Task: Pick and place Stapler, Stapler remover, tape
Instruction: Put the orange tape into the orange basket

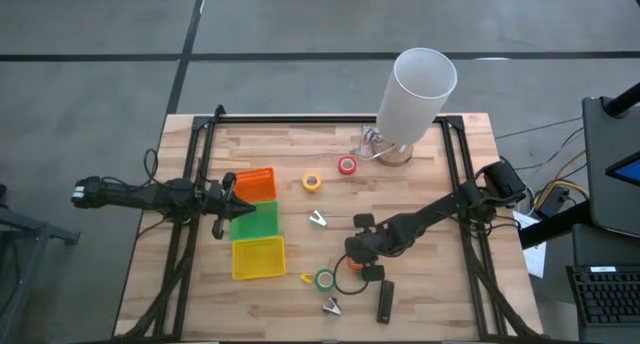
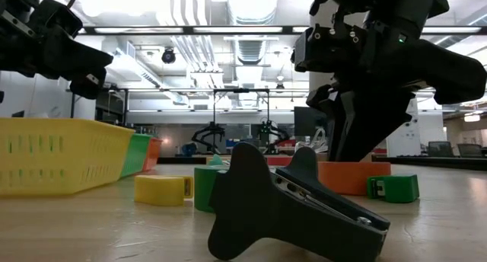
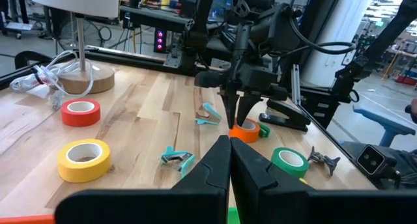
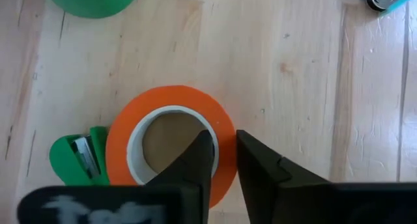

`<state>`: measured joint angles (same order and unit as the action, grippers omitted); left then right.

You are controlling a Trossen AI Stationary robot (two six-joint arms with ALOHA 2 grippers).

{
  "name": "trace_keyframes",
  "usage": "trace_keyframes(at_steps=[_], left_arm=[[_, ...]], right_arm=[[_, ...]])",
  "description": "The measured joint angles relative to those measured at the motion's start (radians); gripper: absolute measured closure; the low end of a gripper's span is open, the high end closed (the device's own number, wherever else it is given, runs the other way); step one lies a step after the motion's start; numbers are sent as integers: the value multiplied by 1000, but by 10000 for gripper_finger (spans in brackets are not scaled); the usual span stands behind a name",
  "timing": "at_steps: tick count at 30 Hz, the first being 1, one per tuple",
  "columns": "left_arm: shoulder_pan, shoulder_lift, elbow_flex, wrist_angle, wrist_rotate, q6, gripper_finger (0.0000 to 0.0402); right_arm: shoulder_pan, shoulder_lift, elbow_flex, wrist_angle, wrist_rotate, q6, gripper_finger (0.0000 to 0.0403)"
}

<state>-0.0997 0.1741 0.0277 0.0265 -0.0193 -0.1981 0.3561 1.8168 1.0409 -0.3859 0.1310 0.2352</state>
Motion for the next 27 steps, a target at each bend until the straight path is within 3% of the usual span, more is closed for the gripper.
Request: trace_keyframes(at_steps=[13, 27], left_arm=[[0, 0, 0, 1, 0, 0, 390], [0, 0, 0, -10, 0, 0, 390]], right_arm=[[0, -7, 30, 0, 8, -28, 354], [-1, -33, 51, 42, 241, -73, 354]])
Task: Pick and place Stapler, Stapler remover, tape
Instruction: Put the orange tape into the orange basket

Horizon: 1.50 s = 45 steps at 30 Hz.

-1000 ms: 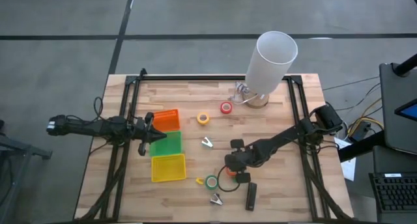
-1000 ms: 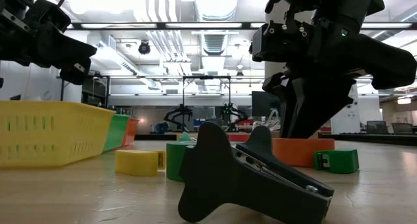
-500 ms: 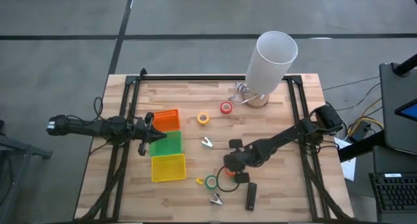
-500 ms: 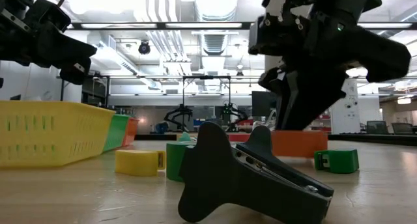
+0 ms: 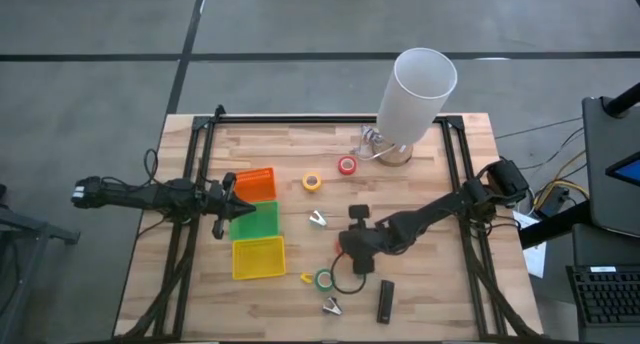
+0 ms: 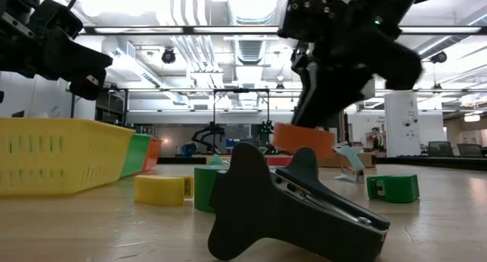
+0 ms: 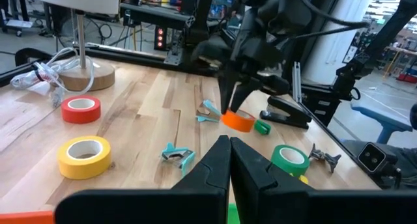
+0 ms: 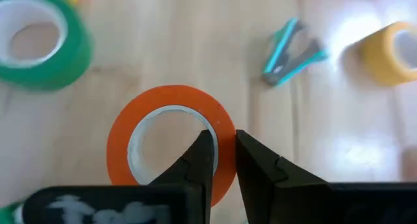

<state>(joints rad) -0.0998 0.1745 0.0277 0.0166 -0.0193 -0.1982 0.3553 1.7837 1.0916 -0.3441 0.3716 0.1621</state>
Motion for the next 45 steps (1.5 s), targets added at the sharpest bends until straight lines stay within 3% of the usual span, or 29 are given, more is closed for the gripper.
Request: trace_keyframes(at_steps=[11, 29, 34, 41, 45], left_arm=[[0, 0, 0, 4, -3, 0, 390], [-2, 28, 0, 342, -155, -142, 389], [-18, 133, 0, 495, -85, -119, 366], [-53, 376, 0, 749, -51, -119, 277], [-80, 542, 25, 822, -52, -141, 241]], right_arm=[[-1, -10, 9, 71, 22, -20, 353], [-2, -13, 79, 72, 44, -103, 353], [-6, -21, 79, 73, 116, -115, 353], [-9, -61, 79, 127, 258, -152, 353], [-9, -78, 79, 199, 262, -192, 353]])
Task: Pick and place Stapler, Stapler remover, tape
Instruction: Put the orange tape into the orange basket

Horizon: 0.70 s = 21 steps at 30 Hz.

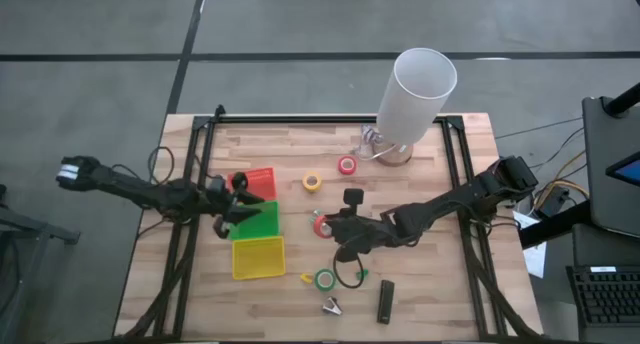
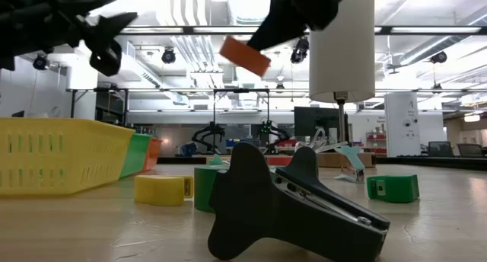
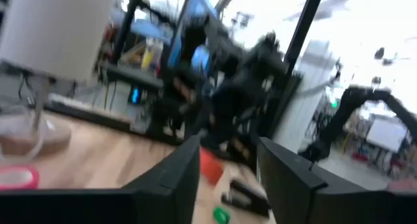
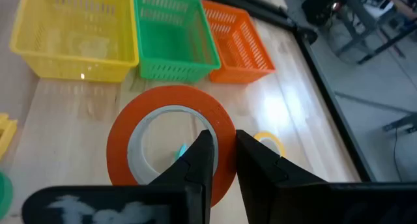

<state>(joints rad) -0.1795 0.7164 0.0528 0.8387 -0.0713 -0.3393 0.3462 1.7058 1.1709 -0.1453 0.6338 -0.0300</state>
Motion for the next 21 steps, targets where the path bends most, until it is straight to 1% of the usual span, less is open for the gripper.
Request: trace_keyframes(at_steps=[2, 4, 7, 11, 13, 17, 19, 21], left_arm=[[-19, 84, 30, 54, -1, 1, 230], [-40, 175, 73, 70, 0, 2, 222], [-52, 298, 167, 99, -7, 6, 216], [-67, 444, 277, 77, 35, 42, 216], [-71, 493, 331, 79, 57, 44, 216], [-73, 583, 404, 55, 56, 33, 216], [-74, 602, 426, 63, 56, 28, 216], [-74, 619, 446, 76, 56, 27, 216]], right_arm=[[0, -3, 0, 26, 0, -27, 353], [0, -3, 0, 60, -1, -55, 353], [0, -3, 0, 125, -1, -102, 353], [0, -3, 0, 164, 0, -144, 353], [1, -3, 0, 175, 16, -151, 353], [11, -3, -3, 179, 89, -174, 353], [18, -3, -3, 179, 120, -186, 353], [25, -4, -4, 178, 126, -187, 353]])
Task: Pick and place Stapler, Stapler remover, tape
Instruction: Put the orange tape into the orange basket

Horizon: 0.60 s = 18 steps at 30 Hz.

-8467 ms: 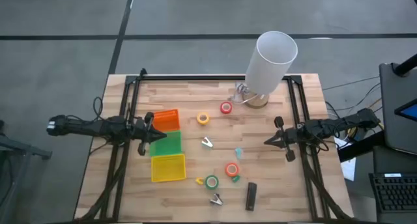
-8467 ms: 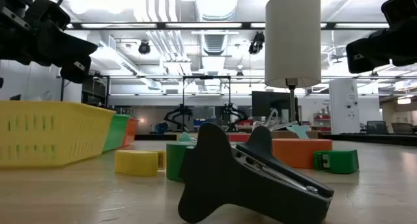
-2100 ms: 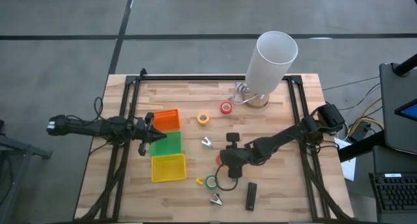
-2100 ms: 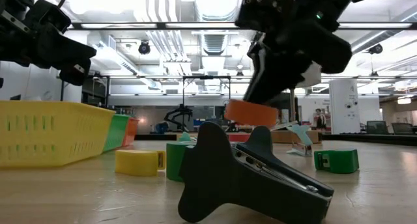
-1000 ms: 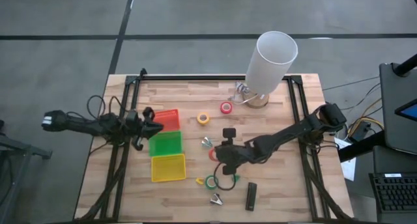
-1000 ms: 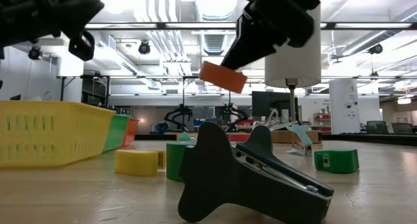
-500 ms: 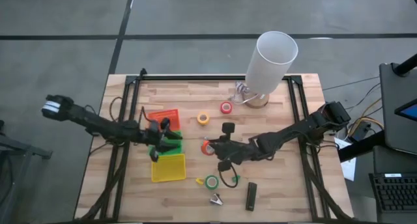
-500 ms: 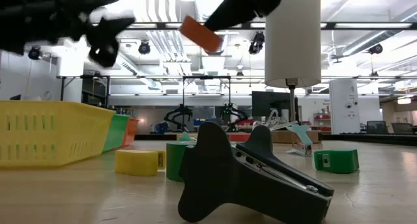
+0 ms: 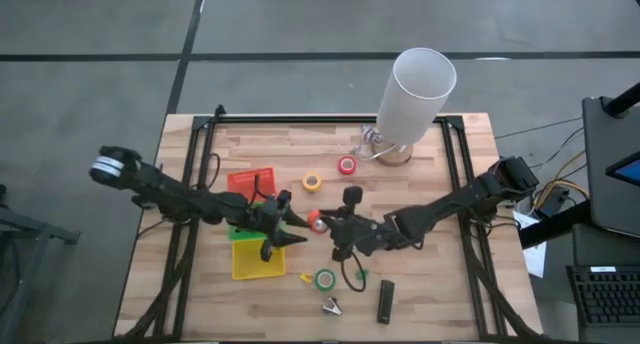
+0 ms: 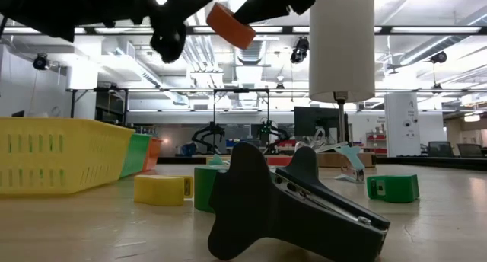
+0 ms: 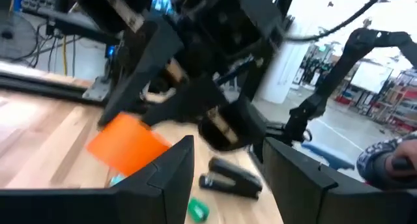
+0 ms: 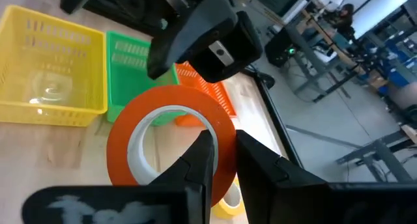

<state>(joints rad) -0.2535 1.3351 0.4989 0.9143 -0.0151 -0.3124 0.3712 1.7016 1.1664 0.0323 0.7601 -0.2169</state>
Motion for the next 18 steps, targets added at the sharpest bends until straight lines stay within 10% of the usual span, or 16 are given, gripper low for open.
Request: trace_keyframes(at_steps=[18], left_arm=[[0, -16, -28, 28, -53, -91, 216]], right_arm=[[77, 0, -8, 182, 81, -187, 355]])
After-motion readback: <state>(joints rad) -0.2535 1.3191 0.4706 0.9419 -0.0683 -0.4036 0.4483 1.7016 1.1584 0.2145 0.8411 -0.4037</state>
